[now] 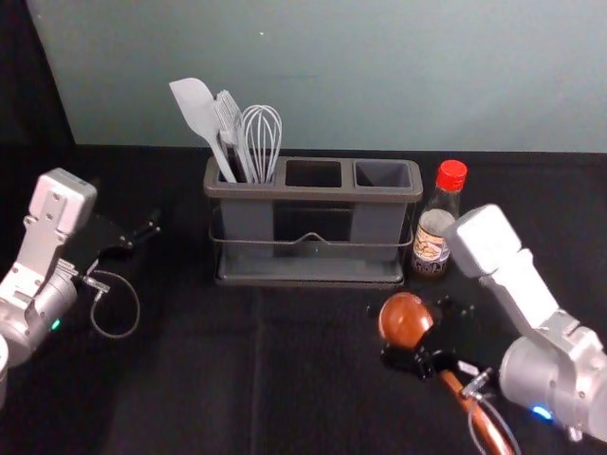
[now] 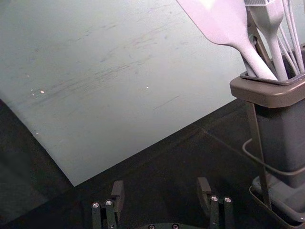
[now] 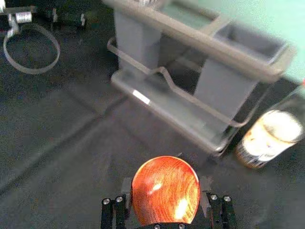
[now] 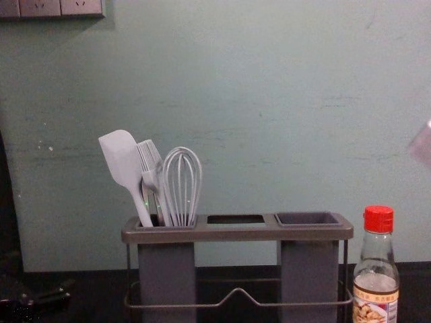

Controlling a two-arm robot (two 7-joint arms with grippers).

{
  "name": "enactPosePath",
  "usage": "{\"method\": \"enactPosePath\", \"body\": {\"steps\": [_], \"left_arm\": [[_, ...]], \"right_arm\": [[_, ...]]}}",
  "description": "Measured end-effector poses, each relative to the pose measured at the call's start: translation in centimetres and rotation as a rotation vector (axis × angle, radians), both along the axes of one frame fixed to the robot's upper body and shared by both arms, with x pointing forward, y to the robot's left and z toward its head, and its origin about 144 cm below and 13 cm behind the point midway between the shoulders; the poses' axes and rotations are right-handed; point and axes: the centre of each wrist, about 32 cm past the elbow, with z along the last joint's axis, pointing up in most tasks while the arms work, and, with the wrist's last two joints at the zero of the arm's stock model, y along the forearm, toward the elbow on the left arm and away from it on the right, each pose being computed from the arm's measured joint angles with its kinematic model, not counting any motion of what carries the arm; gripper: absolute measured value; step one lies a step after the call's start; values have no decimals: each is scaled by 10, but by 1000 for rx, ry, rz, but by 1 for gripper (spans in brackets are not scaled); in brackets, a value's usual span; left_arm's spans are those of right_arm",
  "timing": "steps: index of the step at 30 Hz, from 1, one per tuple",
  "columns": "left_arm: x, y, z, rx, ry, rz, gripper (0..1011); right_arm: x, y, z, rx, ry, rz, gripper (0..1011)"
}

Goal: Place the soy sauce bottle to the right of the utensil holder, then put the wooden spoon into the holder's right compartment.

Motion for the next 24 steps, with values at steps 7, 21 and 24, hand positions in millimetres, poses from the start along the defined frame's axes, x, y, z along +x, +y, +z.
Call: {"method": "enactPosePath", "body": {"steps": [7, 21, 24], "left_arm": [[0, 0, 0, 0, 0, 0, 1005], [0, 0, 0, 0, 0, 0, 1005], [0, 0, 0, 0, 0, 0, 1005]], "right_arm": [[-19, -10, -4, 73, -175, -37, 838], [-36, -25, -13, 189, -368, -84, 838], [-35, -26, -15, 181, -356, -94, 838]]}}
